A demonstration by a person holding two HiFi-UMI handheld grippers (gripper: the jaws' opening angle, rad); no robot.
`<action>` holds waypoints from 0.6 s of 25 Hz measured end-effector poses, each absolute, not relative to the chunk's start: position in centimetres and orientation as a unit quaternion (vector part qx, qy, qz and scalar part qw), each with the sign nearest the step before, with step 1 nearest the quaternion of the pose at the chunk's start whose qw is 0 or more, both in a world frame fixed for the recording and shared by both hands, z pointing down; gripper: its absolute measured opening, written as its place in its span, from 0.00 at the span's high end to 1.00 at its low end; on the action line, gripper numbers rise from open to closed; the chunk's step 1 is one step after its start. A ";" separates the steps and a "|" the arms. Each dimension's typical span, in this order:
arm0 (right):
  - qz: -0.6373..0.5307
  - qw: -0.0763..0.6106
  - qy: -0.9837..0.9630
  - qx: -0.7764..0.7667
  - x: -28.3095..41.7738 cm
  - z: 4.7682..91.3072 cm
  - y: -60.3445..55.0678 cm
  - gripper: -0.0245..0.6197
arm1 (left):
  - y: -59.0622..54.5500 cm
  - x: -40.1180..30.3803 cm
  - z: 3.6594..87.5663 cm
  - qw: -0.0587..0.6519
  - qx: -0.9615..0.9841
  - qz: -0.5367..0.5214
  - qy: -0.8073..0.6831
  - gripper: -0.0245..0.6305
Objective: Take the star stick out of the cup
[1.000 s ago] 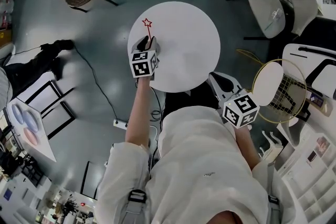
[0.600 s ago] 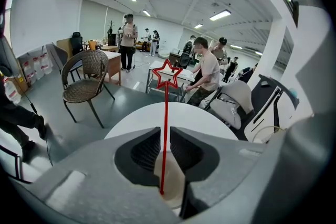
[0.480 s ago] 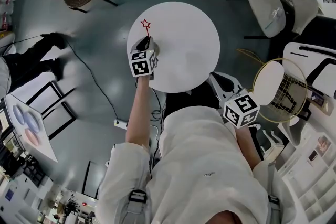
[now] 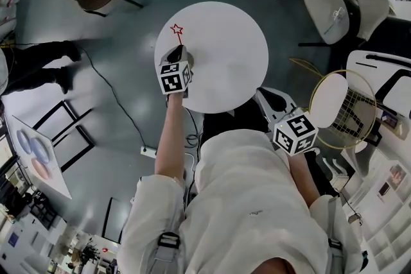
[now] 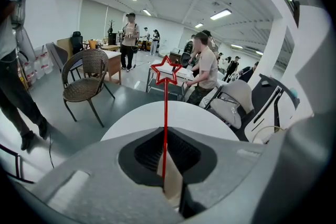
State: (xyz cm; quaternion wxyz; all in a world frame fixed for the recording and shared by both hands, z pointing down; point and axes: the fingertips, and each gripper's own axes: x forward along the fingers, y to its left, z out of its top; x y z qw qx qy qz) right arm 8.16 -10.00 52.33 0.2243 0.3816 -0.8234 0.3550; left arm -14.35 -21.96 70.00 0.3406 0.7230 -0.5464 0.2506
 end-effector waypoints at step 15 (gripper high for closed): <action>0.353 0.218 -0.824 0.386 8.2 52.0 -9.6 0.95 | -21.7 -13.9 68.9 0.322 0.738 0.249 -0.538 0.93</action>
